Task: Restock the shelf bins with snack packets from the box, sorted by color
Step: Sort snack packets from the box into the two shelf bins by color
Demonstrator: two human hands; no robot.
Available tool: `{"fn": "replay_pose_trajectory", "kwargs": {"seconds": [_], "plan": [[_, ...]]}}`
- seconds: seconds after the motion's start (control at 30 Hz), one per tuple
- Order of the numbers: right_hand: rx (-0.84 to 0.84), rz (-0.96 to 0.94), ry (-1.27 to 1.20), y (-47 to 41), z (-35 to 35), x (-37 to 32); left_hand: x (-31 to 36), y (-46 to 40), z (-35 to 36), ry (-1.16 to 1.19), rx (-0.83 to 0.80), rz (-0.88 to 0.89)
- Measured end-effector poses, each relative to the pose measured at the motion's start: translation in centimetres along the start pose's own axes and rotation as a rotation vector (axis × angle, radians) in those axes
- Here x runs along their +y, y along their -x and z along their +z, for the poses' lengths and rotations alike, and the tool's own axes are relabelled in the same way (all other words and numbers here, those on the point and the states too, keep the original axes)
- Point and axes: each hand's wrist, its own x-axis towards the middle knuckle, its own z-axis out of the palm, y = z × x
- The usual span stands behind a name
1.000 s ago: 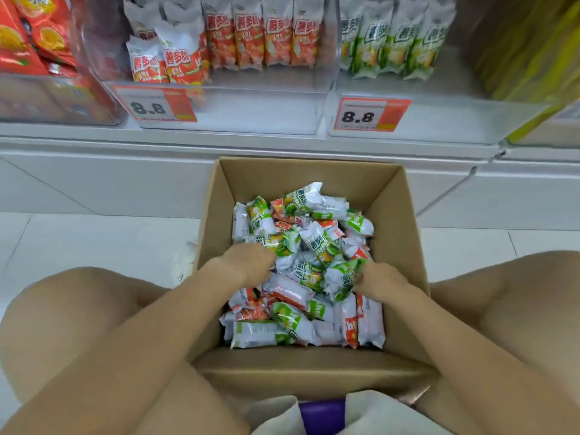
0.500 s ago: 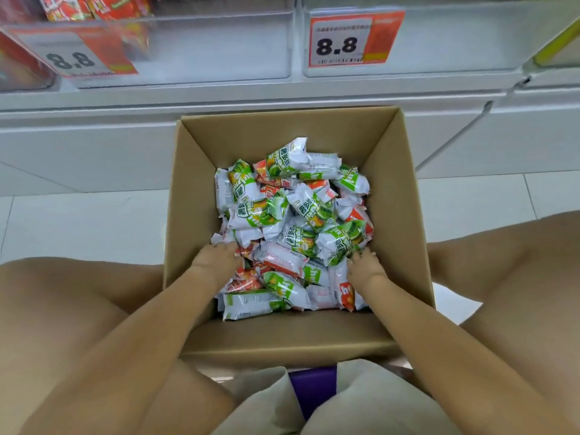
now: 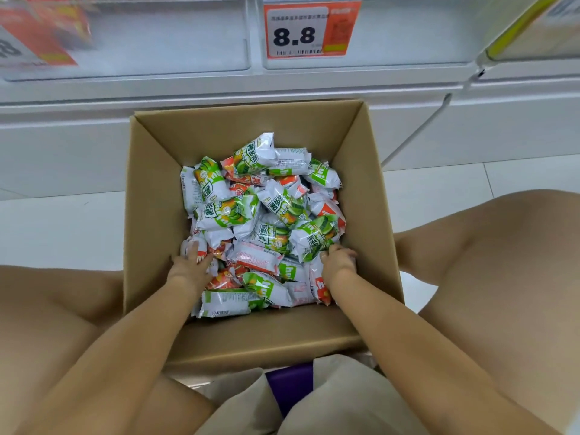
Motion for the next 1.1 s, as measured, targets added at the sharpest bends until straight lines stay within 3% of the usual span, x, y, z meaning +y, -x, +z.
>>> {"fn": "replay_pose_trajectory", "kwargs": {"seconds": [0.1, 0.3, 0.37, 0.5, 0.73, 0.83, 0.97, 1.1], "plan": [[0.034, 0.000, -0.045, 0.6, 0.0, 0.6, 0.0, -0.9, 0.5, -0.166, 0.026, 0.025], [0.142, -0.018, -0.101, 3.5, -2.4, 2.5, -1.4, 0.8, -1.1, 0.126, 0.262, 0.063], [0.217, -0.034, -0.316, 5.1, -3.2, 2.9, -2.0, 0.9, -0.9, 0.267, 0.318, -0.005], [0.280, -0.061, -1.019, 7.8, -4.1, 3.4, -2.5, 1.6, 0.2, 0.402, 0.190, -0.029], [0.131, -0.112, -1.745, 7.5, -3.1, 3.0, 0.1, 2.1, 1.1, 0.228, 0.118, -0.013], [-0.029, -0.132, -2.070, 7.1, -2.7, 2.5, 0.8, 1.7, 1.2, 0.046, 0.111, -0.026], [-0.082, -0.190, -2.280, 6.4, -2.8, 2.1, 1.2, 1.3, 1.2, -0.144, 0.144, -0.024], [-0.050, -0.193, -2.241, 6.3, -3.9, 1.7, 0.4, 1.0, 0.8, -0.055, 0.208, -0.044]]}}
